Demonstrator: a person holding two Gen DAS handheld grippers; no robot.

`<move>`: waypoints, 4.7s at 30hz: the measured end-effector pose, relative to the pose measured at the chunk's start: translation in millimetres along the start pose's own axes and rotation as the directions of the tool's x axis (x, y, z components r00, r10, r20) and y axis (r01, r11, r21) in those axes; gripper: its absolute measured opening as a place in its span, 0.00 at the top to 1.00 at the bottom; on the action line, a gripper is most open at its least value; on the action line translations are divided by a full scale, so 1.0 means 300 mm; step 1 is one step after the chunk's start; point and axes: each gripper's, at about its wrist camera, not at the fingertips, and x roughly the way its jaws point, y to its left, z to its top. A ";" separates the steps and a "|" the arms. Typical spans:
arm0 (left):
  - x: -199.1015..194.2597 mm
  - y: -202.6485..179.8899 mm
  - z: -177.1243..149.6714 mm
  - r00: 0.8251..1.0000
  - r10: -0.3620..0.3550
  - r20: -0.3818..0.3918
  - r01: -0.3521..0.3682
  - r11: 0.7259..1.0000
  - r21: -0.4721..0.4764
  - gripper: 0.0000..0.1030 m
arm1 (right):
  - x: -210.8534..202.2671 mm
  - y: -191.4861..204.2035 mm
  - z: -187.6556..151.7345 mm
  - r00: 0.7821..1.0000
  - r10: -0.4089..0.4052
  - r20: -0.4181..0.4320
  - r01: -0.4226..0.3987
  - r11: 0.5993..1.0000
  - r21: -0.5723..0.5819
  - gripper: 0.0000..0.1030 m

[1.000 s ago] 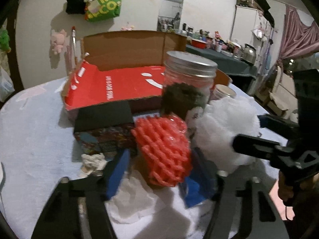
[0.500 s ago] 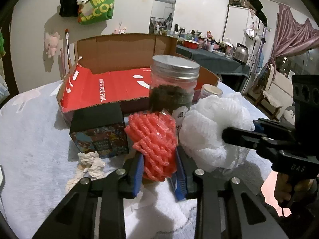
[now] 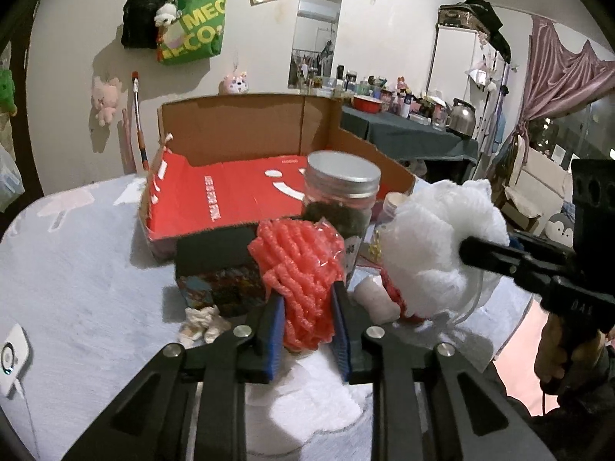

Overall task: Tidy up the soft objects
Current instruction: 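Carry both puffs into the red-lined box and open both tools to release, then withdraw both tools from the box back toward the remaining items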

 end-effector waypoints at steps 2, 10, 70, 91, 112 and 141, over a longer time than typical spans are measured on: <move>-0.023 0.006 0.009 1.000 0.008 0.013 -0.008 1.000 0.008 0.77 | -0.028 0.005 0.014 1.000 -0.005 0.020 0.005 1.000 -0.002 0.72; -0.106 0.048 0.104 0.997 0.020 0.073 -0.023 0.999 0.042 0.77 | -0.113 0.008 0.115 0.995 -0.033 0.097 0.037 0.998 -0.041 0.72; 0.933 0.292 0.639 0.949 0.088 -0.303 -0.042 0.987 0.155 0.62 | 1.045 -0.536 0.637 0.872 -0.157 -0.464 0.238 0.963 0.123 0.57; 0.770 0.297 0.653 0.970 0.100 -0.220 -0.080 0.992 0.097 0.18 | 0.959 -0.465 0.669 0.869 -0.252 -0.426 0.301 0.952 0.050 0.28; 0.148 0.180 0.579 0.978 0.179 0.106 -0.181 0.983 0.010 0.00 | 0.364 -0.129 0.670 0.938 -0.298 -0.178 0.302 0.953 -0.010 0.13; -0.166 -0.024 0.026 0.916 0.219 0.336 -0.206 0.976 -0.075 0.00 | -0.015 0.230 0.088 0.883 -0.450 0.136 0.463 0.881 -0.092 0.06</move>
